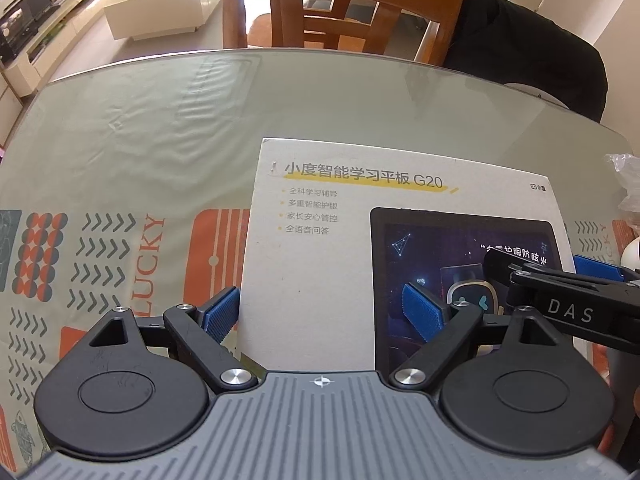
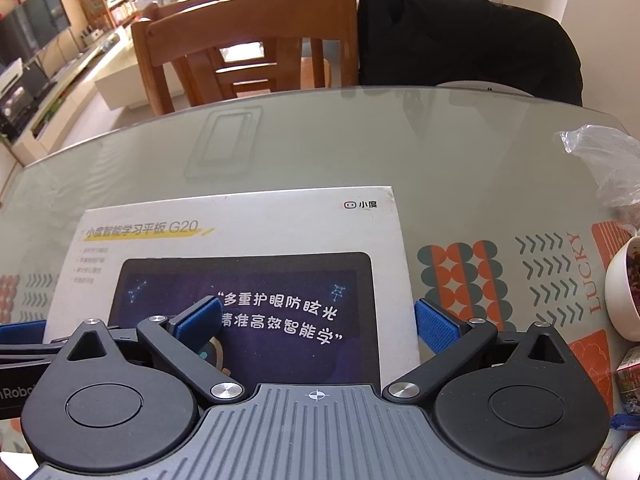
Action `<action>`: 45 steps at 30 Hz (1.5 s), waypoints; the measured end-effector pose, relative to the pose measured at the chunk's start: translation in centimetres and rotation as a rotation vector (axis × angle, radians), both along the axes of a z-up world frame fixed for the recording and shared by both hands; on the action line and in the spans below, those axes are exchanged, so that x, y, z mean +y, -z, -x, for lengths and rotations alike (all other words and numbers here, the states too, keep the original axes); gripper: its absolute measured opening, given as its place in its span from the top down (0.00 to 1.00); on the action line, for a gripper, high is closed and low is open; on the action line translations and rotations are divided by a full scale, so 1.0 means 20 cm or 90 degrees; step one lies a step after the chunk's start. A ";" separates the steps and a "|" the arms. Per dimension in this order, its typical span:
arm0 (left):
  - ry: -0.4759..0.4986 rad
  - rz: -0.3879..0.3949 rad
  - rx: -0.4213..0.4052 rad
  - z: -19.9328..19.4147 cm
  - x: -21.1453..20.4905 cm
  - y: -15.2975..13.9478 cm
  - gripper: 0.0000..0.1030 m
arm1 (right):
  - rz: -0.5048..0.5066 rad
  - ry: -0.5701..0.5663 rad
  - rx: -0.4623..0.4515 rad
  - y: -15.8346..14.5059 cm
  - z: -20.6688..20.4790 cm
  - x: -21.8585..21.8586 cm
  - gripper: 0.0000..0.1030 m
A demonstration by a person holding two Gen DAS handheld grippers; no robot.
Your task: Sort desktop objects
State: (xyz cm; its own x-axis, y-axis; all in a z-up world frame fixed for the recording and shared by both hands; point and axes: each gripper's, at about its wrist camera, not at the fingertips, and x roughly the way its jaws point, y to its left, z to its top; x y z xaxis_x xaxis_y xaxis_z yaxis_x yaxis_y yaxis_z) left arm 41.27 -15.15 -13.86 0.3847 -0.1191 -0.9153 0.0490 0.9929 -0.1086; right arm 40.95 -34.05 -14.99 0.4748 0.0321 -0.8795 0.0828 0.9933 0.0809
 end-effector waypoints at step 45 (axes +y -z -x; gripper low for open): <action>-0.045 -0.011 -0.024 0.28 0.06 -0.03 0.00 | 0.026 -0.033 -0.018 -0.05 0.26 0.08 0.07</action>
